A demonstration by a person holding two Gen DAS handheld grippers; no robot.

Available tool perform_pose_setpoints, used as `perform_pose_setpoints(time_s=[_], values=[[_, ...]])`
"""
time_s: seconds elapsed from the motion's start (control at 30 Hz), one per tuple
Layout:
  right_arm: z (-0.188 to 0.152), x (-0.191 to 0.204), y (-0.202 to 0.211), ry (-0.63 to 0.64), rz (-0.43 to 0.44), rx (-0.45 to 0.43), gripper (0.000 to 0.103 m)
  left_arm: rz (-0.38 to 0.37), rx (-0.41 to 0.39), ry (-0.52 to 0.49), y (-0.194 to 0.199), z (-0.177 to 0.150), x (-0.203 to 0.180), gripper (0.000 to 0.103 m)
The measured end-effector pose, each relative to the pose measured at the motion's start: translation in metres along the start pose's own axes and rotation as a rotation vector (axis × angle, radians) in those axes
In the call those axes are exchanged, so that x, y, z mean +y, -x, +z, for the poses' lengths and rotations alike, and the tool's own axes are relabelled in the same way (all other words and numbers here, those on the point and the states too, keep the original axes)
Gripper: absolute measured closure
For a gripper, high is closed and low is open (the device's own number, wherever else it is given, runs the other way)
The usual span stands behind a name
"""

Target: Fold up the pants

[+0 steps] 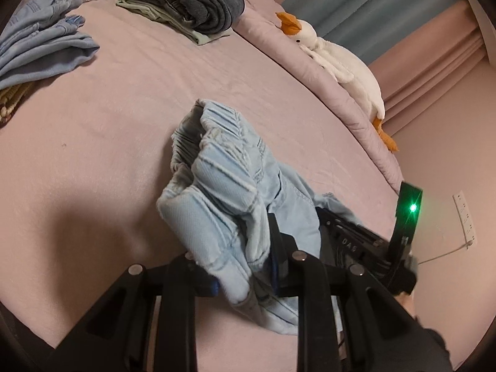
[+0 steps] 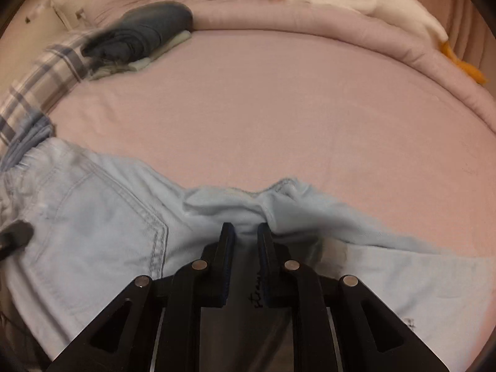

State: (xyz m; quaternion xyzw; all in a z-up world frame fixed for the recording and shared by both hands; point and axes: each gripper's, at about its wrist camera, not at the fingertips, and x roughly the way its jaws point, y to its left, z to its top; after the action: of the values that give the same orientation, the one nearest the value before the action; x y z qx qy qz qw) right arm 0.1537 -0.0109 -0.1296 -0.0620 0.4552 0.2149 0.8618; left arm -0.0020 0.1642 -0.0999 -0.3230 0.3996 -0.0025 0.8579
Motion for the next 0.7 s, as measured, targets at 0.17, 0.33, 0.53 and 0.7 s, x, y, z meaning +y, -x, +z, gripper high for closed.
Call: perform_pose_setpoints(time_s=[0.17, 0.33, 0.53, 0.7], values=[[-0.005, 0.000, 0.025, 0.008, 0.004, 0.039, 0.088, 0.014, -0.001, -0.025, -0.002, 0.003, -0.006, 0.081], [-0.046, 0.013, 0.066, 0.043, 0.034, 0.033, 0.088, 0.030, -0.005, -0.052, -0.003, 0.003, -0.010, 0.081], [-0.083, 0.034, 0.062, 0.144, 0.002, 0.061, 0.088, 0.021, -0.013, -0.100, 0.003, 0.003, -0.024, 0.081], [-0.074, 0.002, 0.082, -0.028, 0.151, 0.029, 0.086, -0.010, -0.054, -0.224, 0.015, 0.006, -0.060, 0.081]])
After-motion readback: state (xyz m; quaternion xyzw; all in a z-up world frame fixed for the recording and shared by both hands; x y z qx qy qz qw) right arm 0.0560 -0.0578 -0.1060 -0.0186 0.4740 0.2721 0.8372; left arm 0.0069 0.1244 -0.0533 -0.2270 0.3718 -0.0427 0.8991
